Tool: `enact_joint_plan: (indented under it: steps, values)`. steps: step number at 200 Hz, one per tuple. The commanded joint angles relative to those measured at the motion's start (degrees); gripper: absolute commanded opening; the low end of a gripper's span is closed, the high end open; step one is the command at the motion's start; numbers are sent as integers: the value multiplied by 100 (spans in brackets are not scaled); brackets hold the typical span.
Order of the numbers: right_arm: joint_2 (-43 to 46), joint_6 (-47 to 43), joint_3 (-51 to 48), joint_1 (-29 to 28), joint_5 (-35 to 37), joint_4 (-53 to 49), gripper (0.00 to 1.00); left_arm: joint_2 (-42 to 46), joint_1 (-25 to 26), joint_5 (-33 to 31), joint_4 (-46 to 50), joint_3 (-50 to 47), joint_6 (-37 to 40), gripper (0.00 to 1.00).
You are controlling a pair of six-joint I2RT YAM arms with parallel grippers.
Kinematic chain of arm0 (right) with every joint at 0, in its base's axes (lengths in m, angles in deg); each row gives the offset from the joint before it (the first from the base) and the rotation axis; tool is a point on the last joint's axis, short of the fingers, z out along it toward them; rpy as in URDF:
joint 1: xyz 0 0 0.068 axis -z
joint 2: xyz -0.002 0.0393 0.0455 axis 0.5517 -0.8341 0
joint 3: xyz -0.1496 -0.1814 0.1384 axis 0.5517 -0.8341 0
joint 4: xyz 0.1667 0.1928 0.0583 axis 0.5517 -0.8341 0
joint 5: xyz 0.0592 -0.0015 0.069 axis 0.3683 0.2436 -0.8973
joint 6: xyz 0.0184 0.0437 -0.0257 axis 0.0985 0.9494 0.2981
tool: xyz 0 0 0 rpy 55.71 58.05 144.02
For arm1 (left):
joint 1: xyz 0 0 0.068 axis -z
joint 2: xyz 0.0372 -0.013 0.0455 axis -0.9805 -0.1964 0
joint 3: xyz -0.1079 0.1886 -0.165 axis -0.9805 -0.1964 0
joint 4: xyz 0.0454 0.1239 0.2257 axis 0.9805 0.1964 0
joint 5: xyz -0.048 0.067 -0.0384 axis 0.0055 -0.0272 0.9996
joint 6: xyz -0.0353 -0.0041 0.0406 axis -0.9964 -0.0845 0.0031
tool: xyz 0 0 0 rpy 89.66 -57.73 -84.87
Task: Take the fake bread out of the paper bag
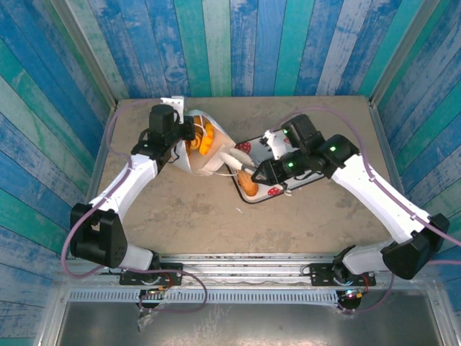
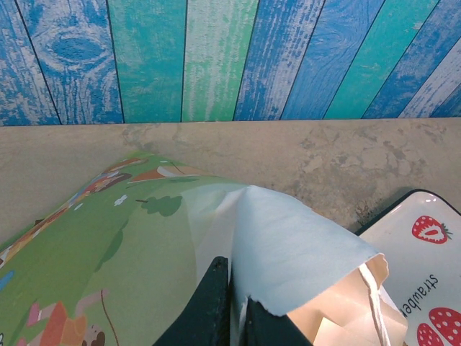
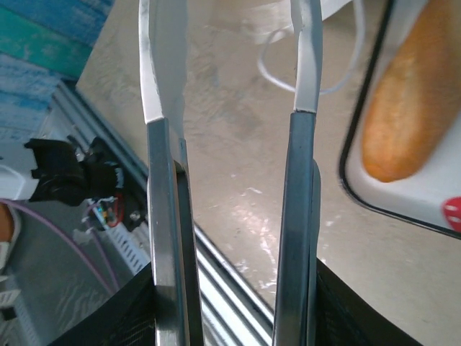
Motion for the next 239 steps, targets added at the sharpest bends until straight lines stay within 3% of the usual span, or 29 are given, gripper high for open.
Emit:
enact_joint_plan:
  steps: [1, 119, 239]
  values:
    - [-345, 284, 86, -66, -415, 460, 46, 237, 6, 92, -224, 141, -31, 9]
    - [-2399, 740, 1342, 12, -207, 658, 45, 151, 31, 253, -394, 54, -62, 9]
    - [-3599, 1102, 2252, 296, 57, 879, 48, 107, 58, 474, -468, 65, -66, 9]
